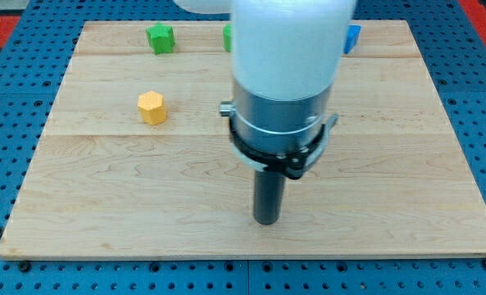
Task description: Place the red star to the right of the red circle
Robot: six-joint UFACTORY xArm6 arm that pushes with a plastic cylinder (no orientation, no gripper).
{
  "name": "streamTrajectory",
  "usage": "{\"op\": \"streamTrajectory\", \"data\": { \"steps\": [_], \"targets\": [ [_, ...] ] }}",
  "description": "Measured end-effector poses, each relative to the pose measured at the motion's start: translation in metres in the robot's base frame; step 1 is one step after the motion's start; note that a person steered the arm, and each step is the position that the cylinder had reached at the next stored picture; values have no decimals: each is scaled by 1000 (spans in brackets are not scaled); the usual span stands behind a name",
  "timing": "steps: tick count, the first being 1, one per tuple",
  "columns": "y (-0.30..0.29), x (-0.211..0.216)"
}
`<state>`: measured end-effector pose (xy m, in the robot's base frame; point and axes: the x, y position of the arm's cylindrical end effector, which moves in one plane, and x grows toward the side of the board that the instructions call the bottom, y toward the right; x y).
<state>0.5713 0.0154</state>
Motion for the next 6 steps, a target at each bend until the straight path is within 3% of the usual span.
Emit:
{"op": "streamTrajectory", "data": {
  "steps": [1, 3, 6],
  "targets": [
    [-22, -8],
    [-34, -66],
    [-14, -134]
  ]
}}
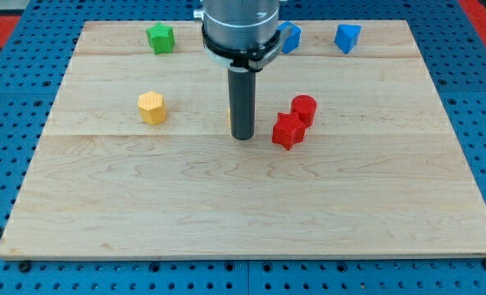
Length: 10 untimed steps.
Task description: Place the red star to the right of the red circle
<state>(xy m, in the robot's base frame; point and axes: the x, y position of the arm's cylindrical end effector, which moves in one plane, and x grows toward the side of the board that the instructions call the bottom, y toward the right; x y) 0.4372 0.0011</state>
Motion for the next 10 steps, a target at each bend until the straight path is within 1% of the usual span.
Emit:
{"op": "streamTrajectory", "data": {
  "steps": [2, 3, 5, 6, 7, 8, 10],
  "targets": [
    [118, -1],
    [152, 3],
    [118, 59],
    [142, 88],
    [157, 79],
    [169, 58],
    [174, 16]
  ]
}}
